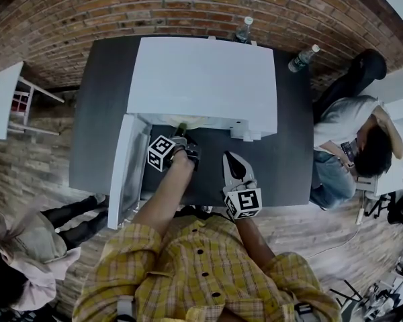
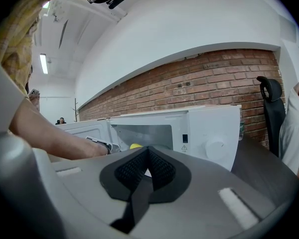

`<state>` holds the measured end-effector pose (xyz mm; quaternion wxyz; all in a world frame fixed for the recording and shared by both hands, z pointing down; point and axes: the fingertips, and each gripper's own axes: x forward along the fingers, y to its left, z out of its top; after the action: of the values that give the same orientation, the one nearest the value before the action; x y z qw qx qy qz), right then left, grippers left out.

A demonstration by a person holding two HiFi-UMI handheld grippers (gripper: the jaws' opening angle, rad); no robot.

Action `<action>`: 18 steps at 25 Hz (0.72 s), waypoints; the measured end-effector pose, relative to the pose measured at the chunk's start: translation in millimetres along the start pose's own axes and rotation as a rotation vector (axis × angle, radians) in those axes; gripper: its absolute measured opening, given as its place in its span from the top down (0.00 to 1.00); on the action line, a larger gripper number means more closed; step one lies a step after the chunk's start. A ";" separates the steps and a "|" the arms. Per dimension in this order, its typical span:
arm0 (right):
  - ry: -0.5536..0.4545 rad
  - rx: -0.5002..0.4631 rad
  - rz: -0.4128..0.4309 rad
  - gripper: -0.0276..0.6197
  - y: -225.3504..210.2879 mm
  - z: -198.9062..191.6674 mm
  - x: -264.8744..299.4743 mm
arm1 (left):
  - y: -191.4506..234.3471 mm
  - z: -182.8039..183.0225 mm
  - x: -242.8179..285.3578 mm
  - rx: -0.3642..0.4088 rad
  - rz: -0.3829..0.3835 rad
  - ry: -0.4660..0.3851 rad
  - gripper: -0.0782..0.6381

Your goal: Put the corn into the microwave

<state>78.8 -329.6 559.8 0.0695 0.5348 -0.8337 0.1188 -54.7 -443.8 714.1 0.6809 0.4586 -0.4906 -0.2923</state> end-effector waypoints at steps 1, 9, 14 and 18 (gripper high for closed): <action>0.001 -0.001 0.002 0.95 0.2 -0.6 0.3 | 0.1 0.3 1.1 0.002 0.002 0.000 0.86; 0.005 0.007 -0.006 0.95 -2.8 -0.8 -0.8 | 12.9 -3.6 3.6 -0.026 0.060 0.006 0.72; 0.007 0.008 -0.004 0.95 -3.8 -1.9 -0.8 | 15.0 -2.0 7.6 -0.022 0.063 0.011 0.69; 0.011 0.008 -0.002 0.95 -3.8 -2.9 -2.2 | 9.4 -4.0 3.4 -0.024 0.046 0.017 0.69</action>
<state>83.2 -328.3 562.5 0.0722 0.5351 -0.8323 0.1251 -50.2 -441.4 723.6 0.6970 0.4415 -0.4918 -0.2783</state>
